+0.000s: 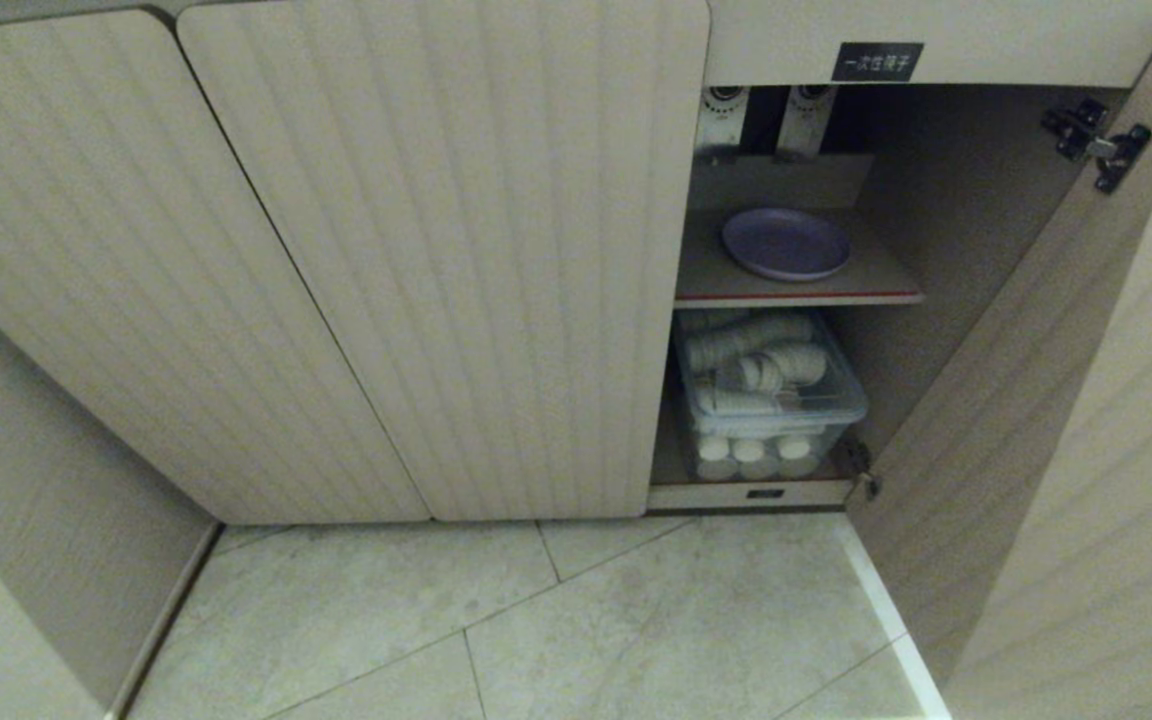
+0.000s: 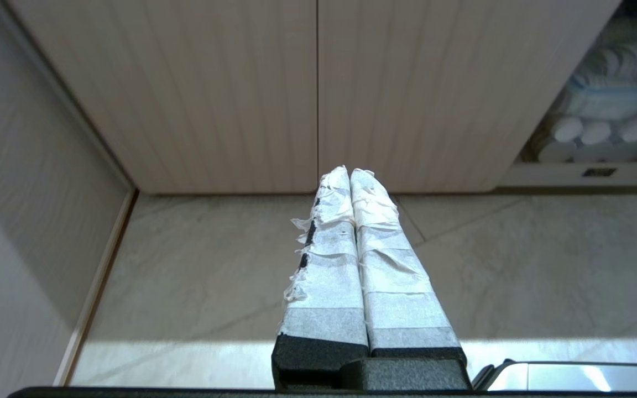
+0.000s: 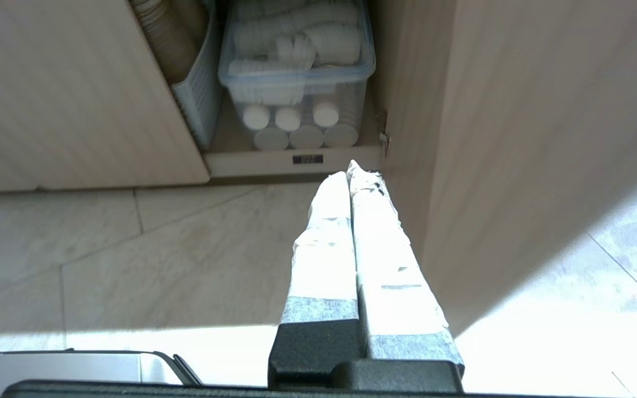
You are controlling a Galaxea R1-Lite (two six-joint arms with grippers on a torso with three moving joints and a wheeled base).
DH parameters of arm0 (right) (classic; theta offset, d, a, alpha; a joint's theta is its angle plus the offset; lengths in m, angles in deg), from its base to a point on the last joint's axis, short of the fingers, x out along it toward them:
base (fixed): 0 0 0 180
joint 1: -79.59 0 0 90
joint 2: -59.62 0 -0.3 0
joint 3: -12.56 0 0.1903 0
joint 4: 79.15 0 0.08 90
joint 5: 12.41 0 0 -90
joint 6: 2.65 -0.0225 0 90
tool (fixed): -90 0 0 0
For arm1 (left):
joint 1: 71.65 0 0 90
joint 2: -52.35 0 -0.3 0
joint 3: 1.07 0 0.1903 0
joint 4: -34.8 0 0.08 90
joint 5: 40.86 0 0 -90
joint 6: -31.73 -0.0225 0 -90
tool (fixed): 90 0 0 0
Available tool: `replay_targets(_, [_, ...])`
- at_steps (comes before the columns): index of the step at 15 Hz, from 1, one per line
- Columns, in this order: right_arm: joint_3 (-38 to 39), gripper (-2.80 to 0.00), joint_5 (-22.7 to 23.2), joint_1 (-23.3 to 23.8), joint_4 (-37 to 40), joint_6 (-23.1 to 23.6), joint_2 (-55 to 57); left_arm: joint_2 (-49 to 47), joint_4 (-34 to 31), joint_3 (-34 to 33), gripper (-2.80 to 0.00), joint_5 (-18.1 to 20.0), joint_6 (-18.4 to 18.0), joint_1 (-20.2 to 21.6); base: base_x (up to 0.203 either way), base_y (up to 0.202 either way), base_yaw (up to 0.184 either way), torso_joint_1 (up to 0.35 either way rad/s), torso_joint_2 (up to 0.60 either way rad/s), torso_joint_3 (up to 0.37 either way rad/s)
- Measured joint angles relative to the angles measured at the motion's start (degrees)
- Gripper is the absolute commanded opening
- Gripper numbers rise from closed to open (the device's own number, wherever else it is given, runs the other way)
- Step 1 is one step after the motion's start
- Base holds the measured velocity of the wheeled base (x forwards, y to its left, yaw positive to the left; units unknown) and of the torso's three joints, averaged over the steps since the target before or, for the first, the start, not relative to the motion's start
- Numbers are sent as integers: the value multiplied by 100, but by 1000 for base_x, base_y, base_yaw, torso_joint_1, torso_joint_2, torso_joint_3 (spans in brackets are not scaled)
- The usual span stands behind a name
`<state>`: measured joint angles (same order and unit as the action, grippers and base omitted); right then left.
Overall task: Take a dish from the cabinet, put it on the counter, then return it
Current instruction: Close the cabinet door
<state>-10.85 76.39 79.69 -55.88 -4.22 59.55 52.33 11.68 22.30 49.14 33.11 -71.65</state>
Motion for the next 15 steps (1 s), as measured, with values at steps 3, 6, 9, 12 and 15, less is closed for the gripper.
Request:
replay_targets(3, [0, -280, 0, 0, 2, 0, 0, 0, 0, 0, -280, 2, 0, 0, -193, 0, -1, 2, 1, 1])
replay_targets(6, [0, -280, 0, 0, 2, 0, 0, 0, -2, 0, -280, 0, 0, 0, -191, 0, -1, 2, 3, 2])
replay_targets(9, [0, -280, -2, 0, 6, 0, 0, 0, 0, 0, -280, 0, 0, 0, -197, 0, 0, 5, -1, 2])
replay_targets(12, [0, -280, -2, 1, 2, -1, 0, 0, -2, 0, -280, 1, 0, 0, -170, 0, 1, 3, 5, 1])
replay_targets(15, [0, -280, 0, 0, 2, -1, 0, 0, 0, 0, -280, 0, 0, 0, 0, 0, 0, 0, 0, 0])
